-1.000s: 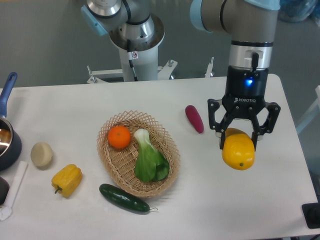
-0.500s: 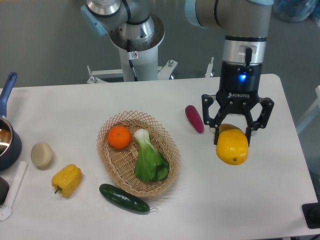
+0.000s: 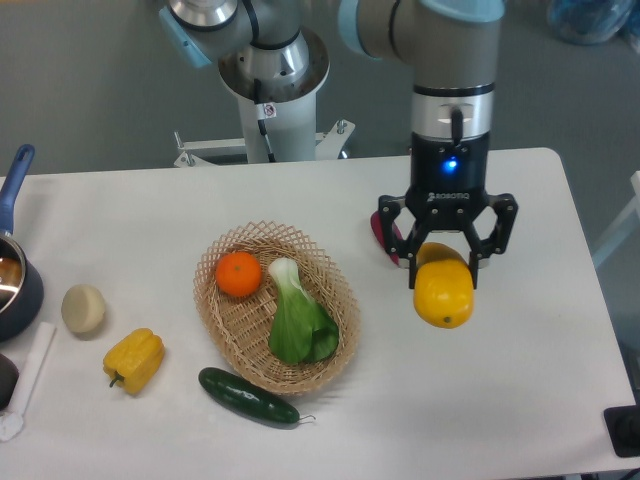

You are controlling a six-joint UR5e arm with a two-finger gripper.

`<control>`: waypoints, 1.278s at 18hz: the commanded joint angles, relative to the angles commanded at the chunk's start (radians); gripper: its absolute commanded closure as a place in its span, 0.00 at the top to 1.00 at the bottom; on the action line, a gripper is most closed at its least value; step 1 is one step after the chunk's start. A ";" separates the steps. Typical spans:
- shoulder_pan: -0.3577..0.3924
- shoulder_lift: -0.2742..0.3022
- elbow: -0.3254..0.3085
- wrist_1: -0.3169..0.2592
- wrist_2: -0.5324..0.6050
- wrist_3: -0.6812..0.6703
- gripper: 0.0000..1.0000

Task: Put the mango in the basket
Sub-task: 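Carry the yellow mango over the wicker basket and lower it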

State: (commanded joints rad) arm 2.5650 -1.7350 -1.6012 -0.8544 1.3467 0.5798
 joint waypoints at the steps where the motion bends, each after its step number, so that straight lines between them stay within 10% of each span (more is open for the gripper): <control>1: -0.012 0.002 -0.026 0.002 0.020 0.006 0.39; 9: -0.069 -0.011 -0.127 0.006 0.075 0.201 0.39; 23: -0.193 -0.161 -0.167 0.005 0.077 0.014 0.39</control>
State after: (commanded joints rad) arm 2.3717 -1.8959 -1.7687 -0.8498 1.4235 0.5939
